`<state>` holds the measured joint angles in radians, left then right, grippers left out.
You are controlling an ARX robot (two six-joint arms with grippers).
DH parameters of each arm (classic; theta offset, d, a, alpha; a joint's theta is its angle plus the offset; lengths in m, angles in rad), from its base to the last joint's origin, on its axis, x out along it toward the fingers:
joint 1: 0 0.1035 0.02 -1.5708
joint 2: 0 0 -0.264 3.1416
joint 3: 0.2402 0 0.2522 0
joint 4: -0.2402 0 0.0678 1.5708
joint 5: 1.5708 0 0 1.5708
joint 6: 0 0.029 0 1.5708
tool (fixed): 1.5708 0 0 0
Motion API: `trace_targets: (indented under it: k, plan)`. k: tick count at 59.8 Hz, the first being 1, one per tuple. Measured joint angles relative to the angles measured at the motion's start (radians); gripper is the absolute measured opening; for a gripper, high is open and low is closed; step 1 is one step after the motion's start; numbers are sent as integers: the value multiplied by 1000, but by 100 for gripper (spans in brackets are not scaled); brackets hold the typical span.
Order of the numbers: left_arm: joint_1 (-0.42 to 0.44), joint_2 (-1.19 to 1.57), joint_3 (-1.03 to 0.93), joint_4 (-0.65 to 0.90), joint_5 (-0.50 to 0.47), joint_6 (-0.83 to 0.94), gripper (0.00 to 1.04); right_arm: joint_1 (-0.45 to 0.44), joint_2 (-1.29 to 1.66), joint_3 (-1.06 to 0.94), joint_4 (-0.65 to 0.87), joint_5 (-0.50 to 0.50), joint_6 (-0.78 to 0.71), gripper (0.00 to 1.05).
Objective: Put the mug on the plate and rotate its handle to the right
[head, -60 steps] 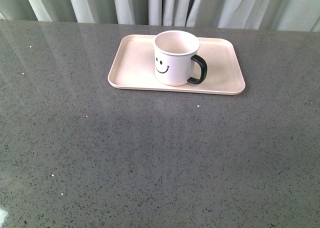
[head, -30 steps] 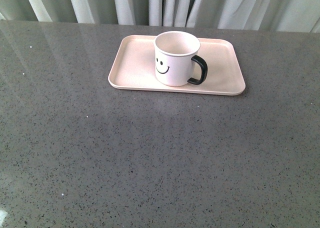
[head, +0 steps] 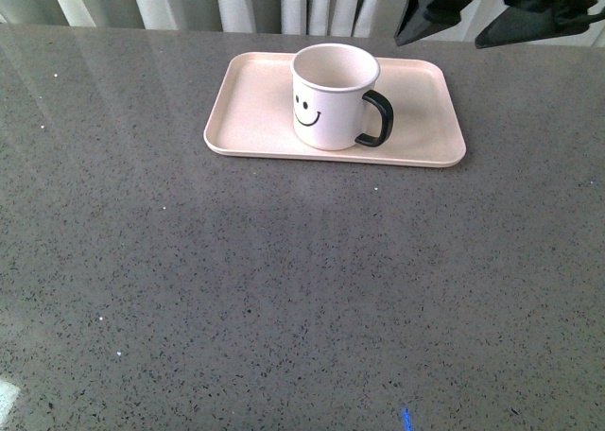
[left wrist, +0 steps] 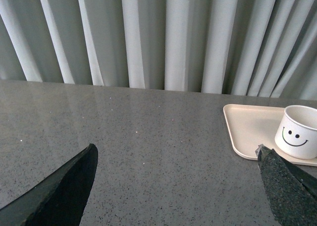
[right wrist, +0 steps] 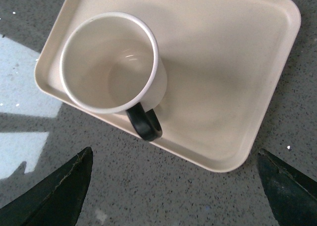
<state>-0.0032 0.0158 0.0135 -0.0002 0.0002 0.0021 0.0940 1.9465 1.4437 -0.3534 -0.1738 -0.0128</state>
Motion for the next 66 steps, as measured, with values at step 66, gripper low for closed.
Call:
trace_targets:
  k: [66]
  plan:
    - [0,0,0,0,0,0,96,88,376,455,-187,107,106,96]
